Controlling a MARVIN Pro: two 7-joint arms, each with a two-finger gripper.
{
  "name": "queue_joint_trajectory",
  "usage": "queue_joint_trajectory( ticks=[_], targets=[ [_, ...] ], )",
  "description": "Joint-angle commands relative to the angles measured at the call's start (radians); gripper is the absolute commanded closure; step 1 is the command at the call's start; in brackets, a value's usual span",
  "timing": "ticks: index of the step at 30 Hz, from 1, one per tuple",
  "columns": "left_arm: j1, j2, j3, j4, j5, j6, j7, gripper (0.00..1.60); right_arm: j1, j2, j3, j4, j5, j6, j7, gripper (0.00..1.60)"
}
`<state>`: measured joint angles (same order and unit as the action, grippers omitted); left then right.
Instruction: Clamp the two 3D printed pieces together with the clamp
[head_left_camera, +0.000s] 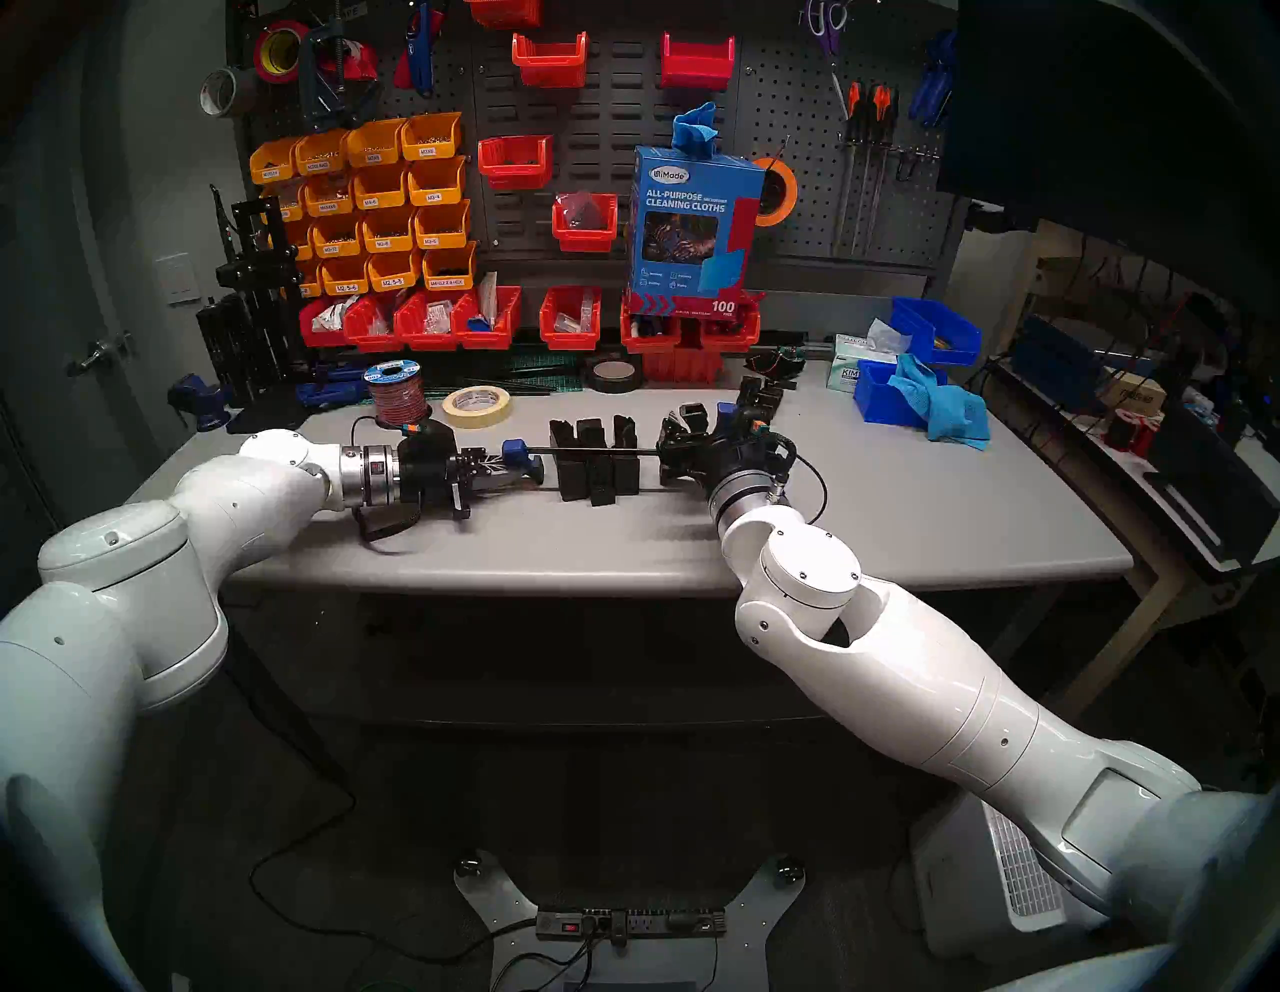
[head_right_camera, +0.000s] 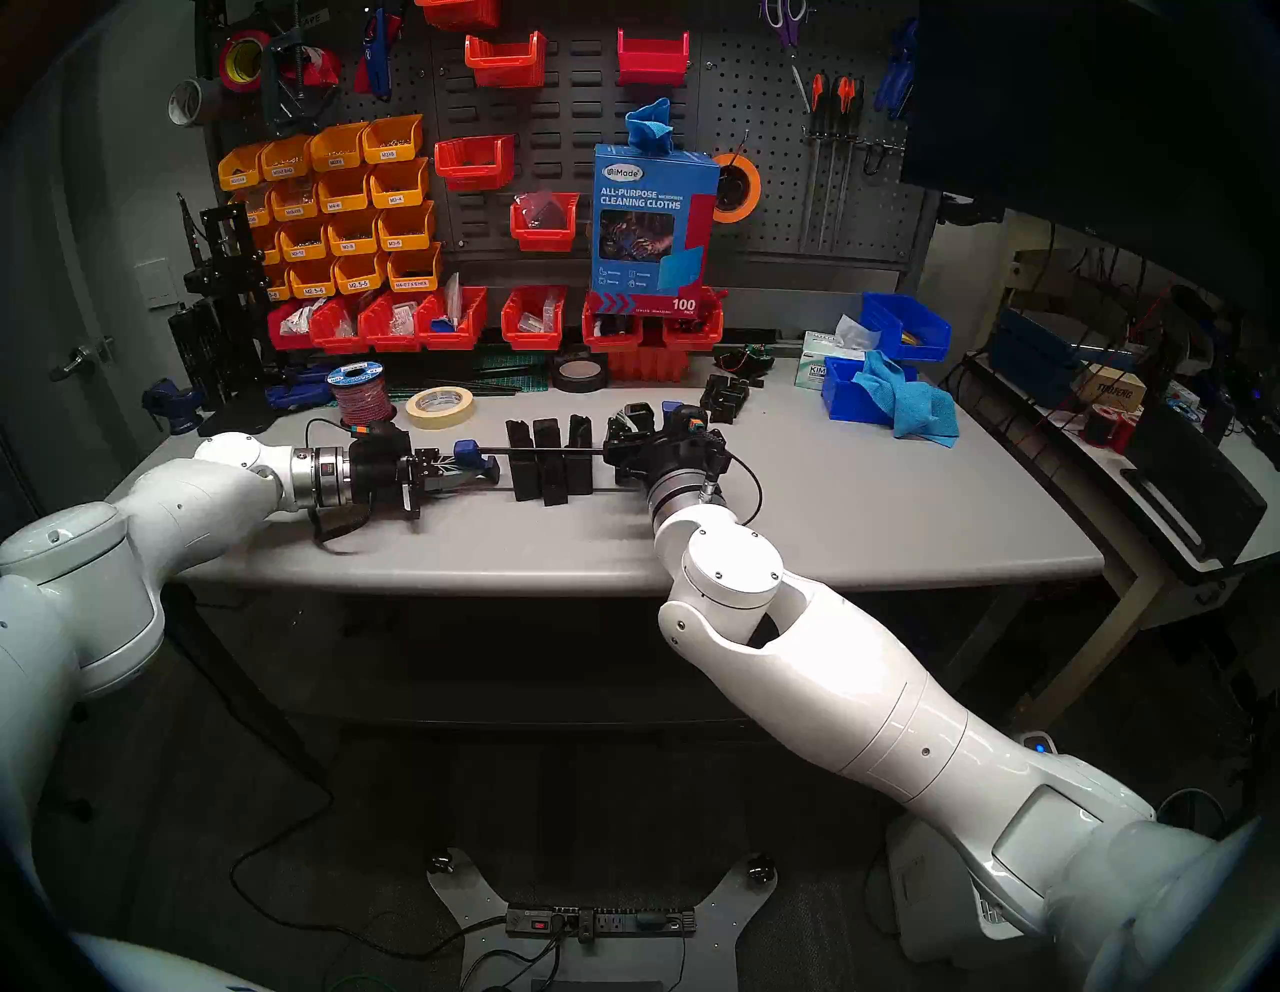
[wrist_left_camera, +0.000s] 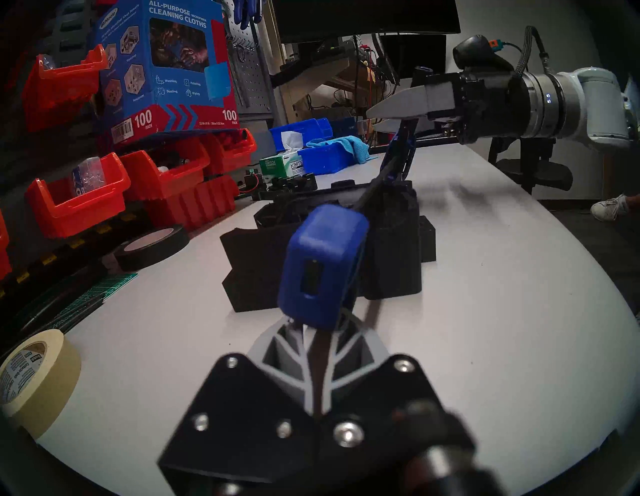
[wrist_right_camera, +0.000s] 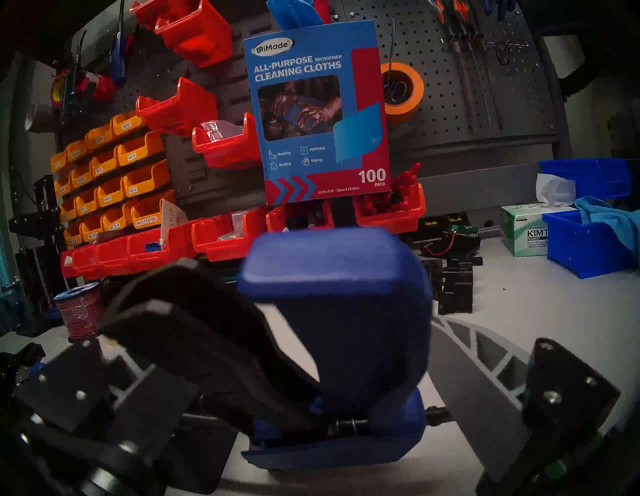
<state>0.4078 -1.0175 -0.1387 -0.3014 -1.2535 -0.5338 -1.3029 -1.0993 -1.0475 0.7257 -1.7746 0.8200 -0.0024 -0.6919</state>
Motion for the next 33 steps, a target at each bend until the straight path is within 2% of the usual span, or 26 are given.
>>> queue_joint_trajectory(
  ticks=[1,33],
  targets=[
    [-0.003,-0.002,-0.001,-0.001,-0.005,0.000,-0.065,1.60,0.012,-0.001,0.002,-0.011,-0.004,0.007,0.000,0.00],
    [-0.004,-0.001,0.018,-0.003,-0.040,0.004,-0.071,1.60,-0.046,0.002,-0.033,-0.015,-0.024,0.021,-0.039,0.00]
  ],
)
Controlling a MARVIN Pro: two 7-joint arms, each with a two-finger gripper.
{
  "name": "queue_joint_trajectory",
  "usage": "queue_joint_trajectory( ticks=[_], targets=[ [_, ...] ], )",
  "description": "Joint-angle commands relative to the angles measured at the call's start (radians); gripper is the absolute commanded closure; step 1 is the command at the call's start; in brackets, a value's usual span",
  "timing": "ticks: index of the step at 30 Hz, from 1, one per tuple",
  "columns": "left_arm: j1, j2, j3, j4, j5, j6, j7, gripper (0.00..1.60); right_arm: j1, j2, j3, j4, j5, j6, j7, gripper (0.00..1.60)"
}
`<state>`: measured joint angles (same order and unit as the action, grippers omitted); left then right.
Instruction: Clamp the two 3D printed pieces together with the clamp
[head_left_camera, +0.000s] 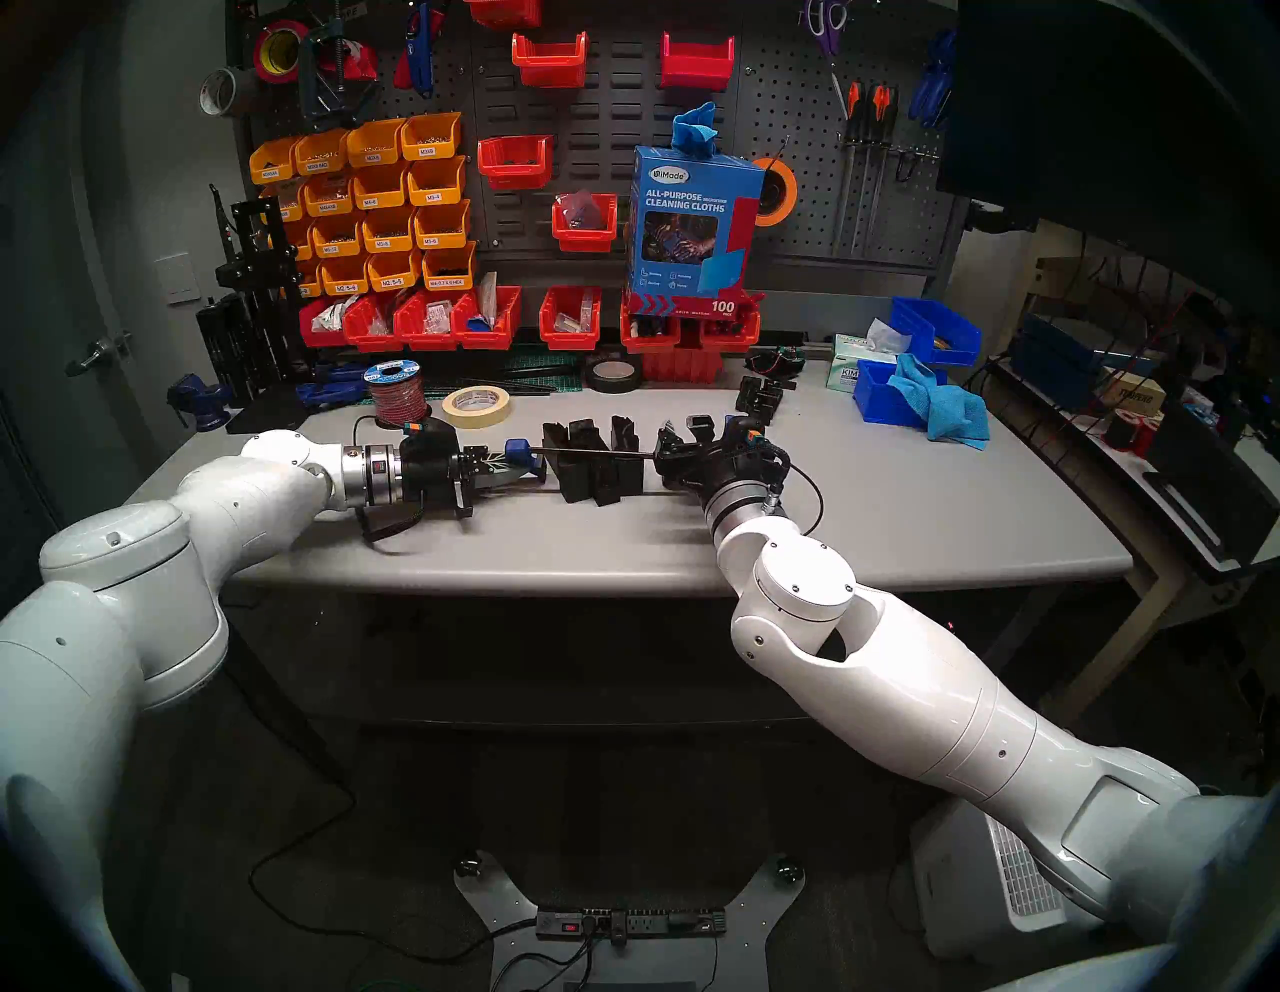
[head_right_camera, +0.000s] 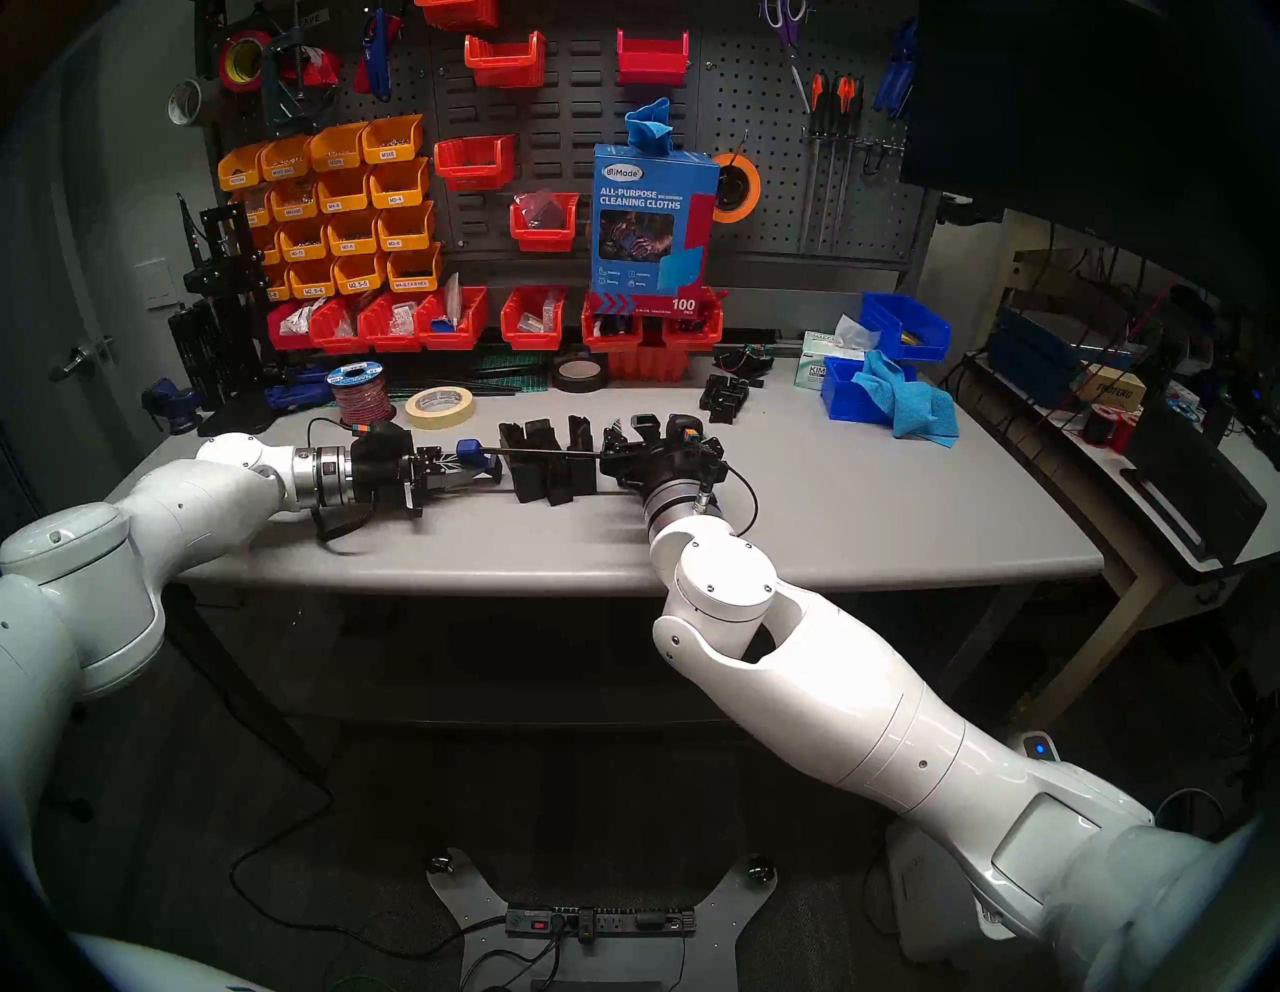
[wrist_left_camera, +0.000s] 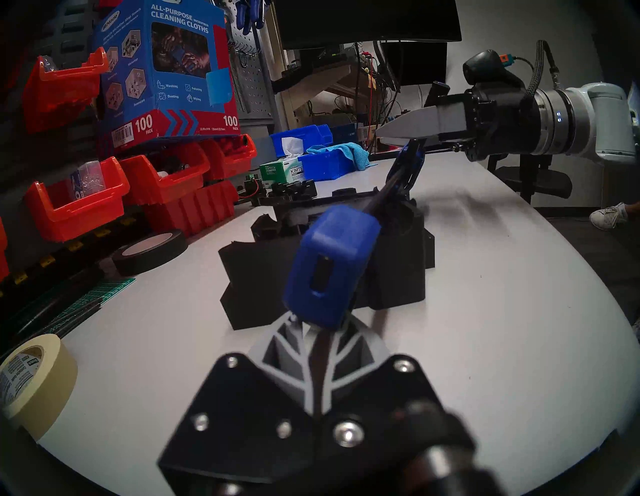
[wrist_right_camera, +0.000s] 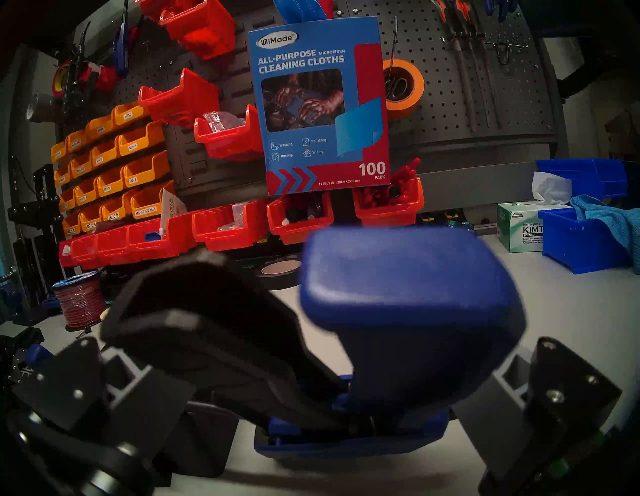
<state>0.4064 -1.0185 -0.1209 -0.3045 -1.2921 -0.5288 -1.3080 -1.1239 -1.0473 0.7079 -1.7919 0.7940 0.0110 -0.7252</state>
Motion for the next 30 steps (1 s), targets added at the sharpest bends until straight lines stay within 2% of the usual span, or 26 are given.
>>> queue_joint_trajectory(
  ticks=[1,4,5,6,7,9,14,17,30],
  targets=[
    [-0.003,0.000,0.002,0.000,-0.002,0.000,-0.066,1.60,-0.022,0.002,-0.016,0.002,0.002,0.008,-0.007,0.00],
    [-0.004,0.000,0.004,0.000,-0.005,0.000,-0.067,1.60,-0.023,0.003,-0.018,0.002,0.002,0.010,-0.013,0.00],
    [-0.004,0.000,0.005,0.000,-0.007,0.000,-0.068,1.60,-0.023,0.003,-0.018,0.002,0.001,0.010,-0.016,0.06],
    [-0.004,0.000,0.006,0.000,-0.008,0.000,-0.068,1.60,-0.023,0.003,-0.018,0.002,0.001,0.010,-0.017,0.41],
    [-0.004,0.000,0.006,0.000,-0.009,0.000,-0.068,1.60,-0.023,0.003,-0.018,0.002,0.000,0.010,-0.019,0.83],
    [-0.004,0.001,0.008,0.000,-0.011,0.001,-0.067,1.60,-0.023,0.004,-0.018,0.001,0.000,0.010,-0.026,0.95],
    [-0.004,0.001,0.011,0.000,-0.016,0.001,-0.067,1.60,-0.019,0.007,-0.014,0.002,-0.001,0.010,-0.031,1.46],
    [-0.005,0.001,0.014,0.000,-0.019,0.002,-0.068,1.60,-0.017,0.009,-0.013,0.002,-0.001,0.010,-0.034,1.60],
    [-0.006,0.001,0.023,0.000,-0.032,0.003,-0.069,1.60,0.005,0.017,-0.001,-0.008,0.006,0.022,-0.031,1.60]
  ],
)
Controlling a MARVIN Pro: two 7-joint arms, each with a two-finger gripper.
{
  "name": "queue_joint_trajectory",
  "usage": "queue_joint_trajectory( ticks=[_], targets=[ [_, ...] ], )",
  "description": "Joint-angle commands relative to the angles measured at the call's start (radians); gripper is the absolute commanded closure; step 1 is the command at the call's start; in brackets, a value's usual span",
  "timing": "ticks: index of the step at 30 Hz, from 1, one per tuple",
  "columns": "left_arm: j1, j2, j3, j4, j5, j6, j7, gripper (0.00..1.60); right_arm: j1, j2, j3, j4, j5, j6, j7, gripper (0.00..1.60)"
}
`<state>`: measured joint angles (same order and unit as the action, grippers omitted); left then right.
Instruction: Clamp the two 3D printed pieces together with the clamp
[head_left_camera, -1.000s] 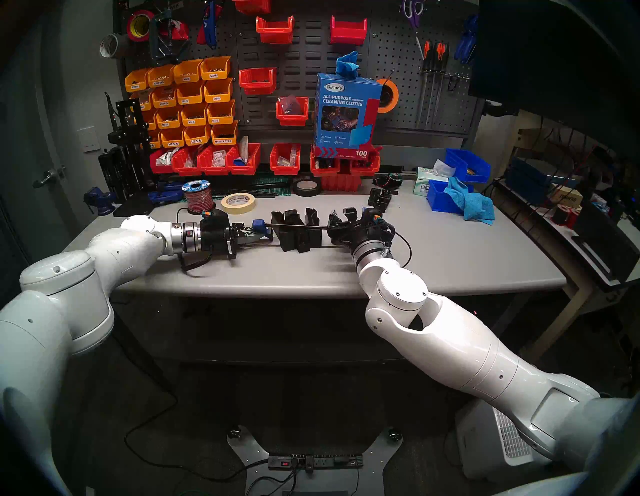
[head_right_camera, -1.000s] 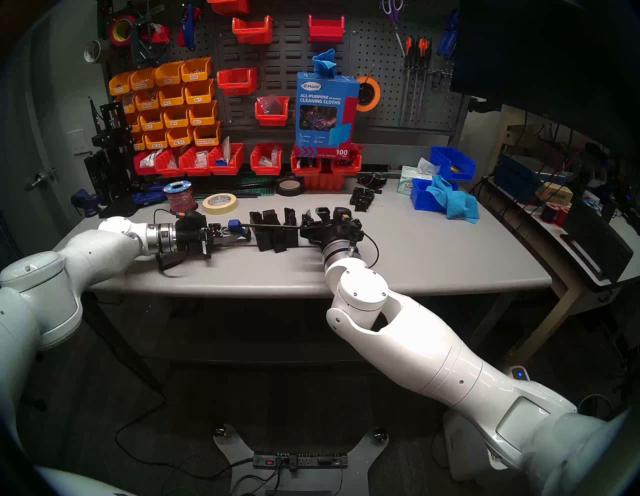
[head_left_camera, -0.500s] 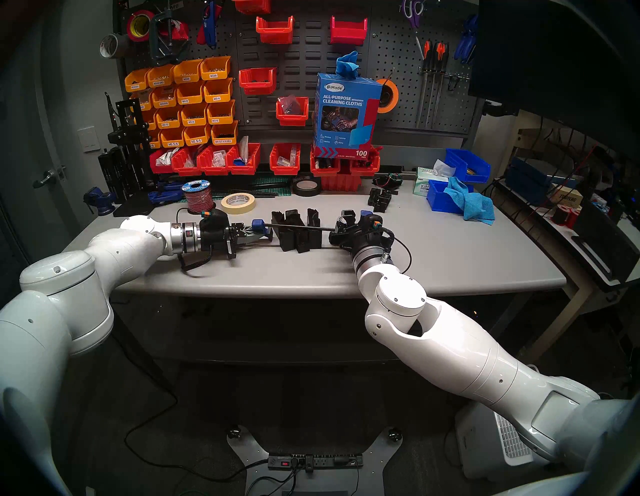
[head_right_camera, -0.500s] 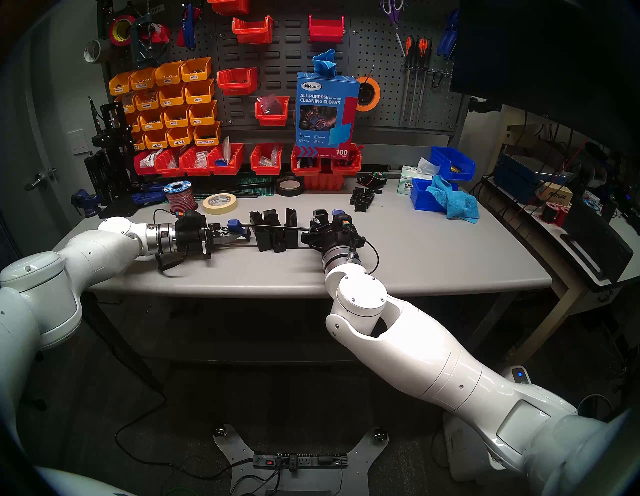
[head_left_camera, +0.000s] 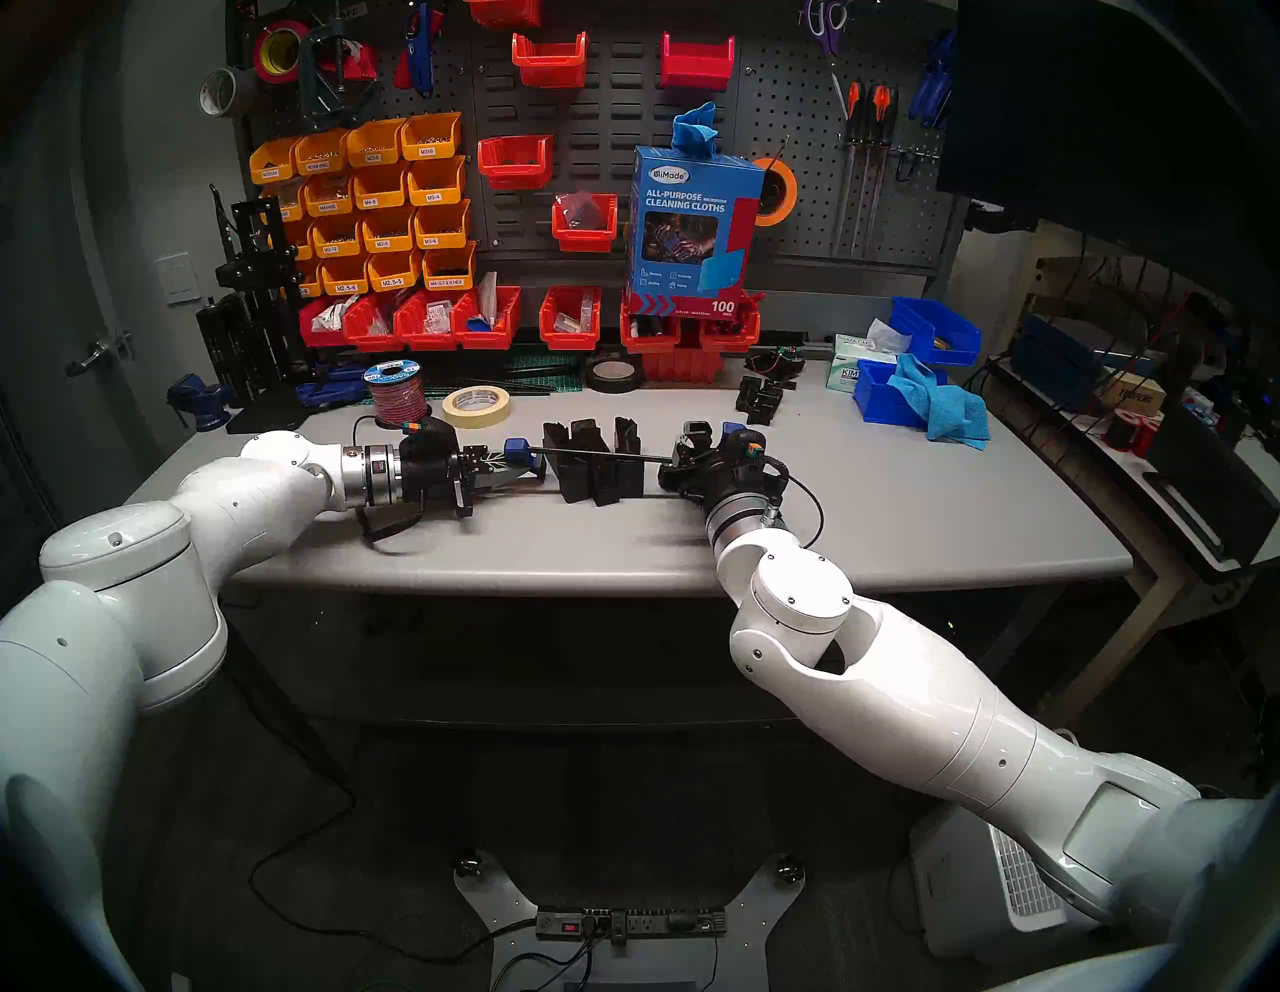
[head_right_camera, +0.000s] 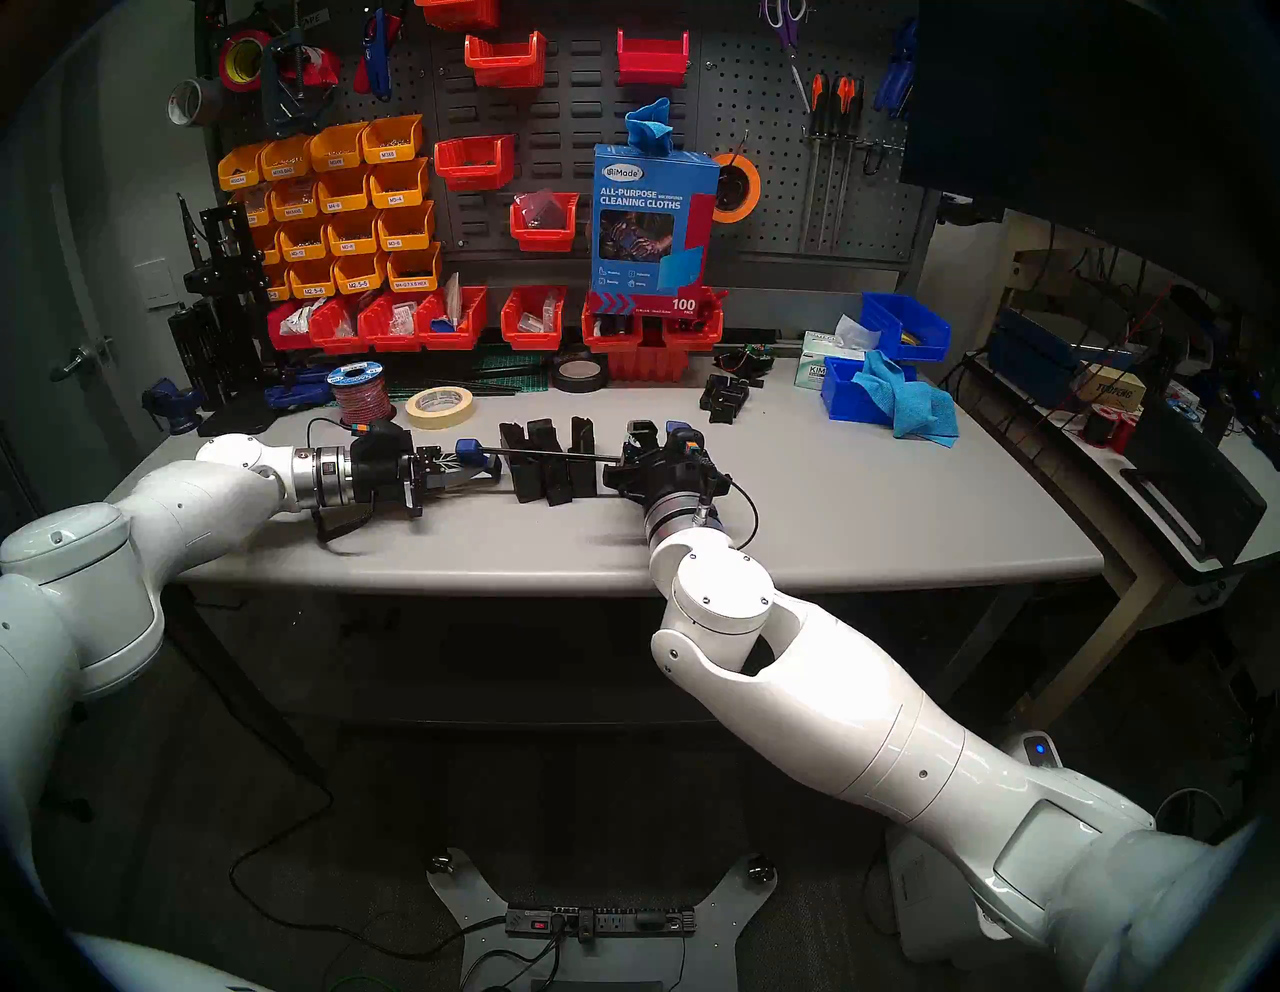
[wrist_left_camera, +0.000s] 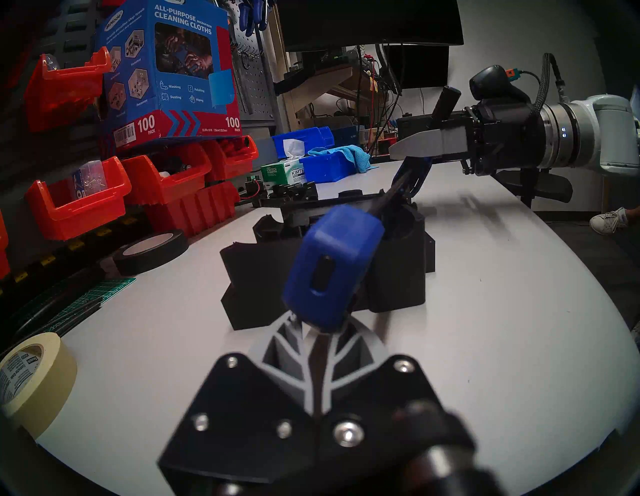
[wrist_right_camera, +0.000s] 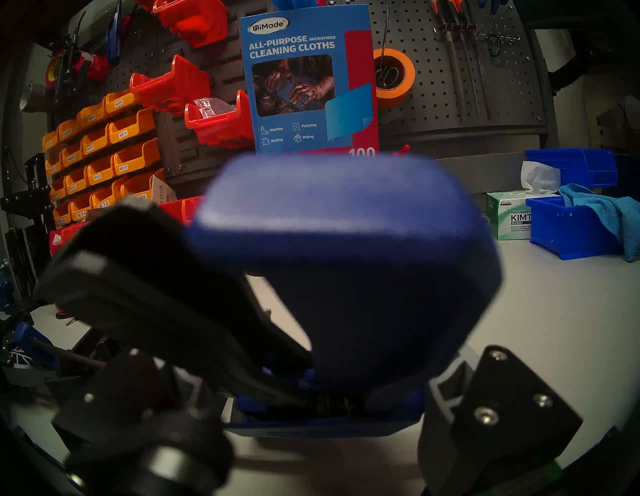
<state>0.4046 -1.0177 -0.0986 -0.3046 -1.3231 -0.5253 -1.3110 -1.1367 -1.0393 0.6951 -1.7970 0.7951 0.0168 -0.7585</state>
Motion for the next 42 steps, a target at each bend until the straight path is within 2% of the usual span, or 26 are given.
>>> queue_joint_trajectory(
  ticks=[1,19,42],
  targets=[
    [-0.004,0.000,0.002,0.000,-0.001,-0.001,-0.065,1.60,0.022,0.009,0.014,-0.005,0.007,0.019,0.003,1.60],
    [-0.007,0.001,0.017,-0.003,-0.009,0.001,-0.063,1.60,0.087,0.014,0.059,-0.018,0.106,0.117,0.047,1.60],
    [-0.009,0.002,0.031,-0.006,-0.028,0.001,-0.065,1.60,0.123,0.005,0.129,0.011,0.288,0.262,0.078,1.60]
  ],
)
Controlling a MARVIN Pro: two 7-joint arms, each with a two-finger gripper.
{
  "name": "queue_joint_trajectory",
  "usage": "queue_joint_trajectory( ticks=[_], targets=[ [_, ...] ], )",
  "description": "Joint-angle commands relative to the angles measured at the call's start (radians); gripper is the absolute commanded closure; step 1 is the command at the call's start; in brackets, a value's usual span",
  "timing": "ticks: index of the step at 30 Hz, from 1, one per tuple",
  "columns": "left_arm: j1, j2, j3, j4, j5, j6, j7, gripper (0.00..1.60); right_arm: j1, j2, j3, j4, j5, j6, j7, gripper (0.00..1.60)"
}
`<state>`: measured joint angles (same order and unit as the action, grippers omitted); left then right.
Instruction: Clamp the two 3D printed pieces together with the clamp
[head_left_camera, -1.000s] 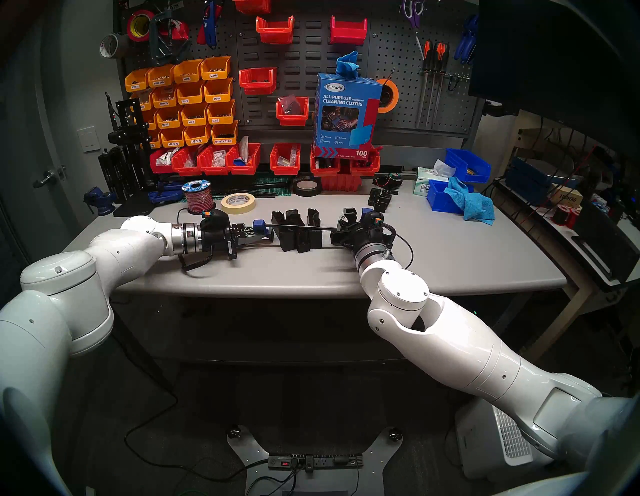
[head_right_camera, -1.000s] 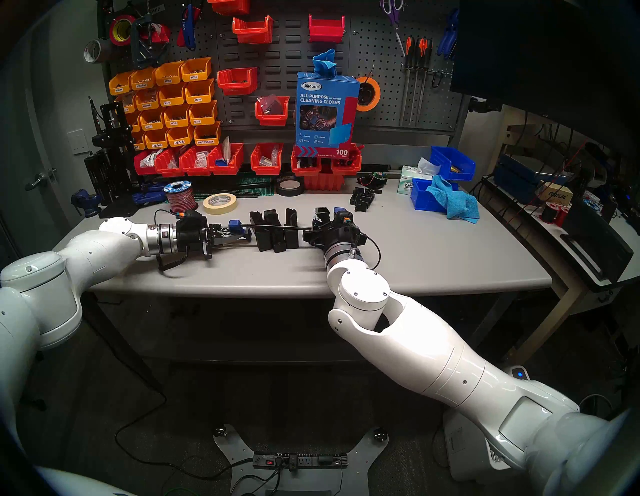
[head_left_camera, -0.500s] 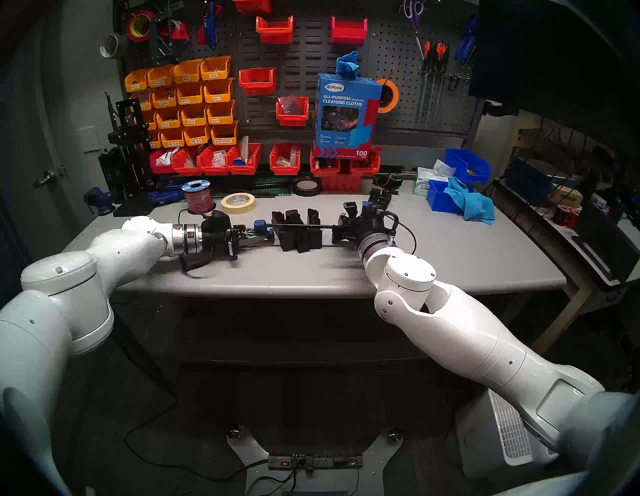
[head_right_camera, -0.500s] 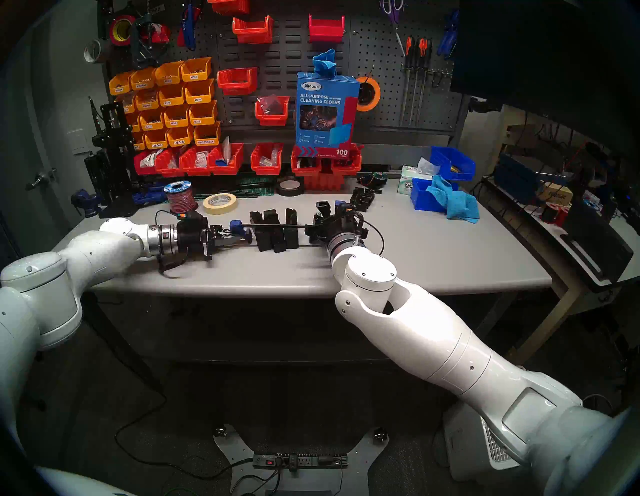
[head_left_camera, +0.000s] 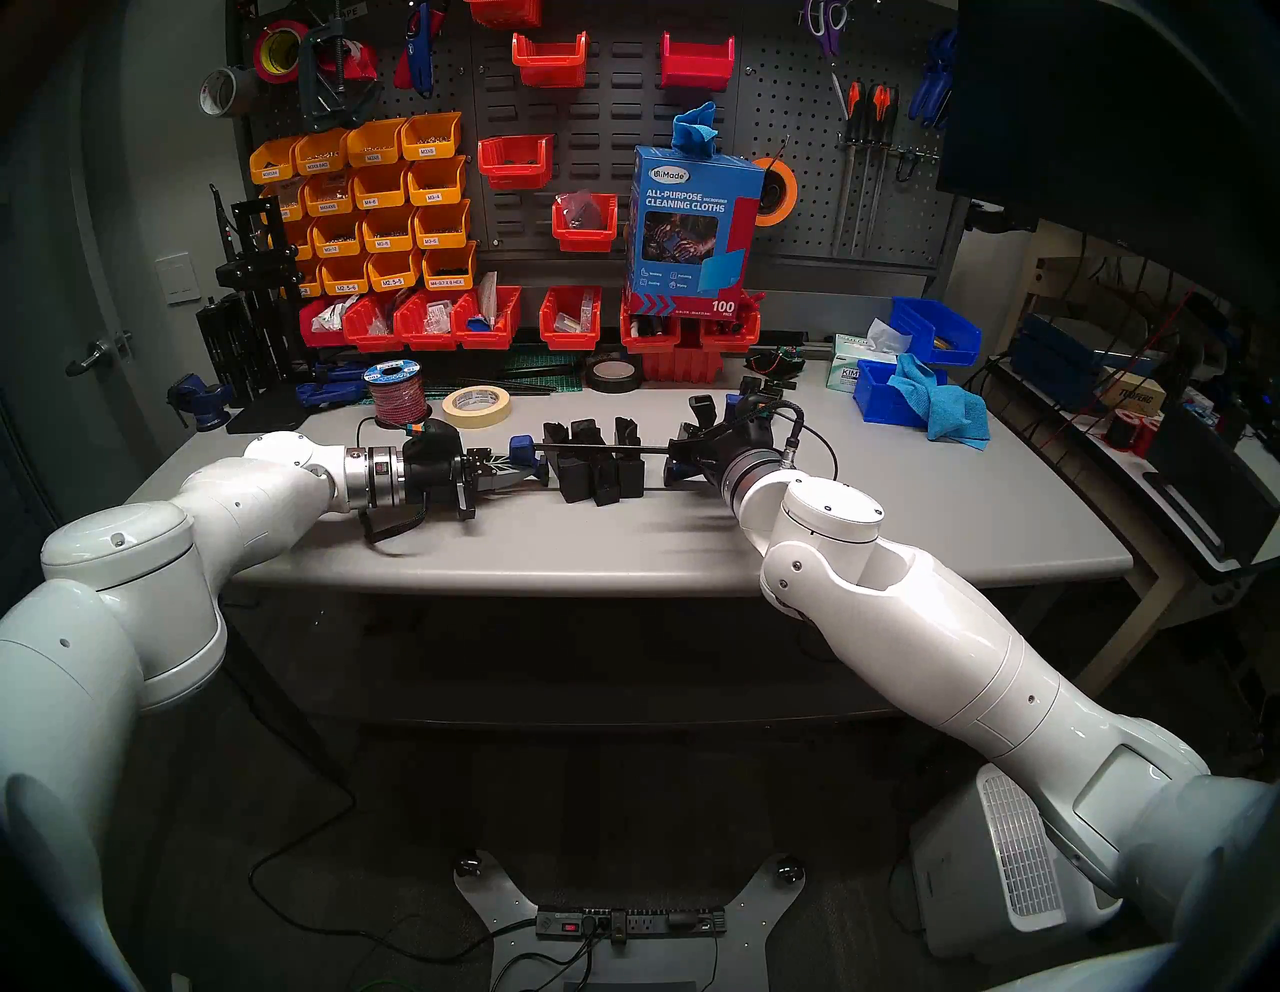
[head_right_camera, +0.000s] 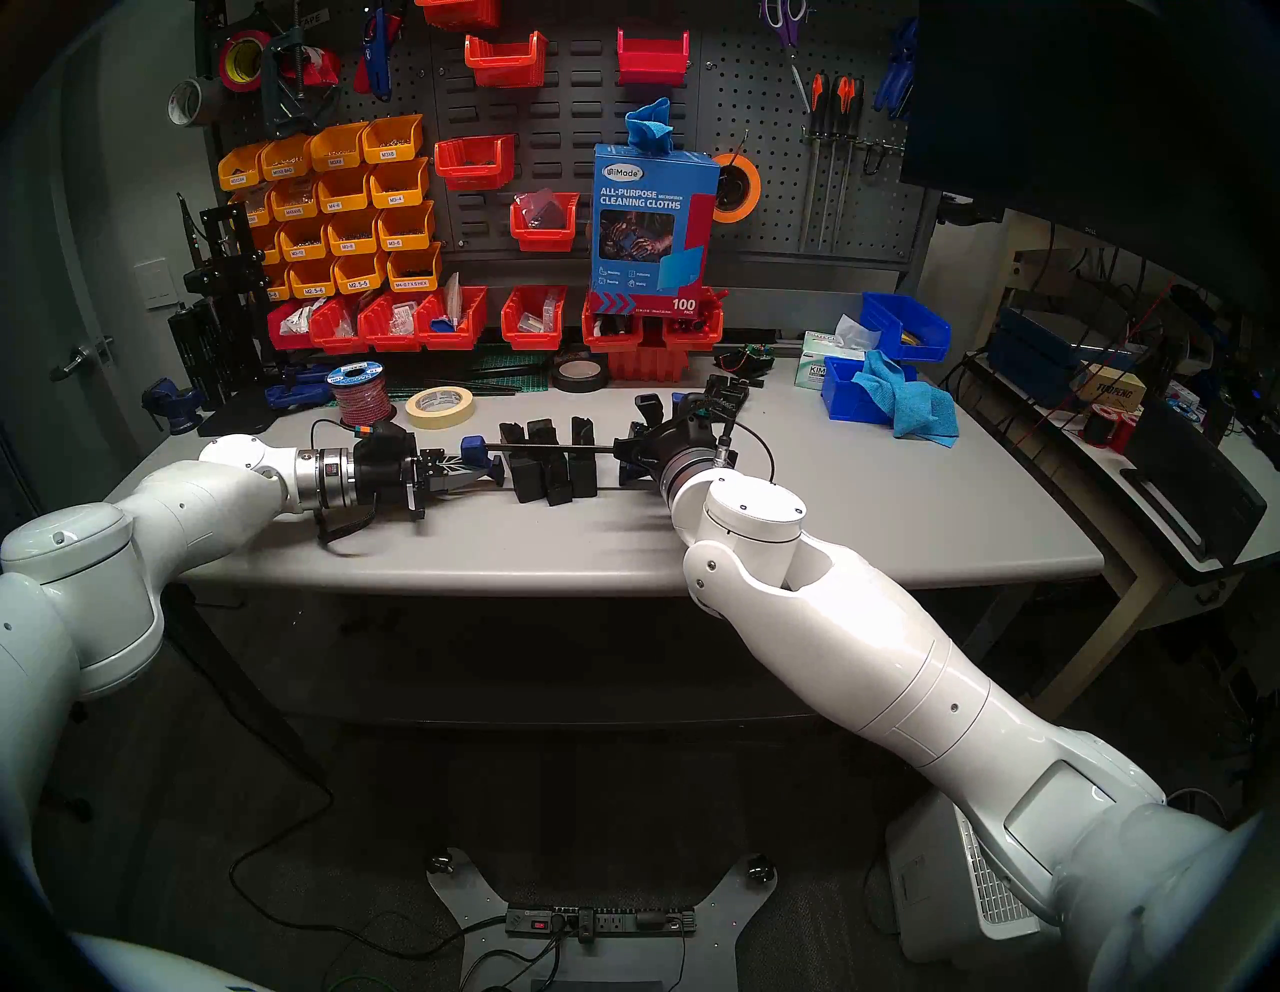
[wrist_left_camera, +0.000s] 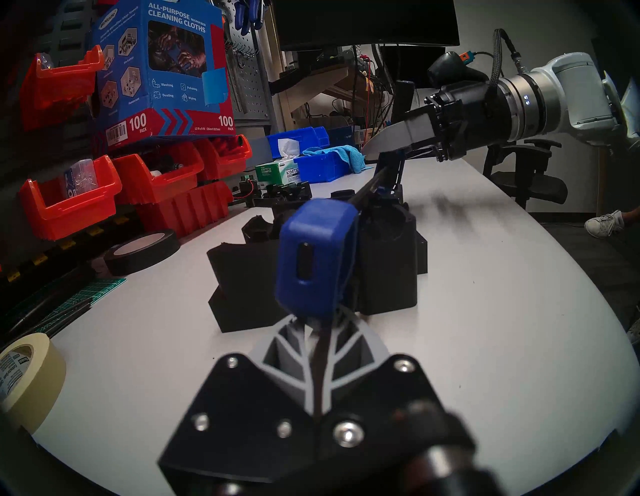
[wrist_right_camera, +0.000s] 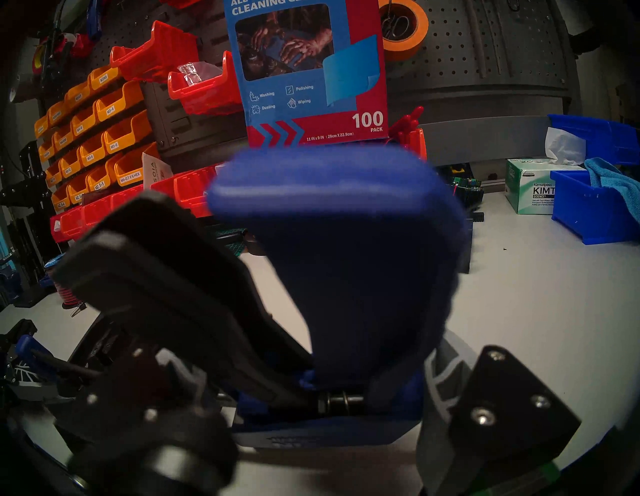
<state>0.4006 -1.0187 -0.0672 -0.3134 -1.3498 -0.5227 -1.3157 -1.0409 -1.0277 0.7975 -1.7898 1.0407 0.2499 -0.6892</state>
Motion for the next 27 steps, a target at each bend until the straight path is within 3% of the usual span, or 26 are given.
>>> queue_joint_trajectory(
  ticks=[1,27],
  targets=[
    [-0.005,0.003,0.001,0.003,-0.002,-0.002,-0.061,1.60,0.029,-0.007,0.029,0.005,0.049,0.034,0.010,1.60],
    [-0.008,0.004,0.017,0.004,-0.026,-0.002,-0.066,1.60,0.089,-0.048,0.043,0.079,0.134,0.139,0.053,1.60]
  ],
)
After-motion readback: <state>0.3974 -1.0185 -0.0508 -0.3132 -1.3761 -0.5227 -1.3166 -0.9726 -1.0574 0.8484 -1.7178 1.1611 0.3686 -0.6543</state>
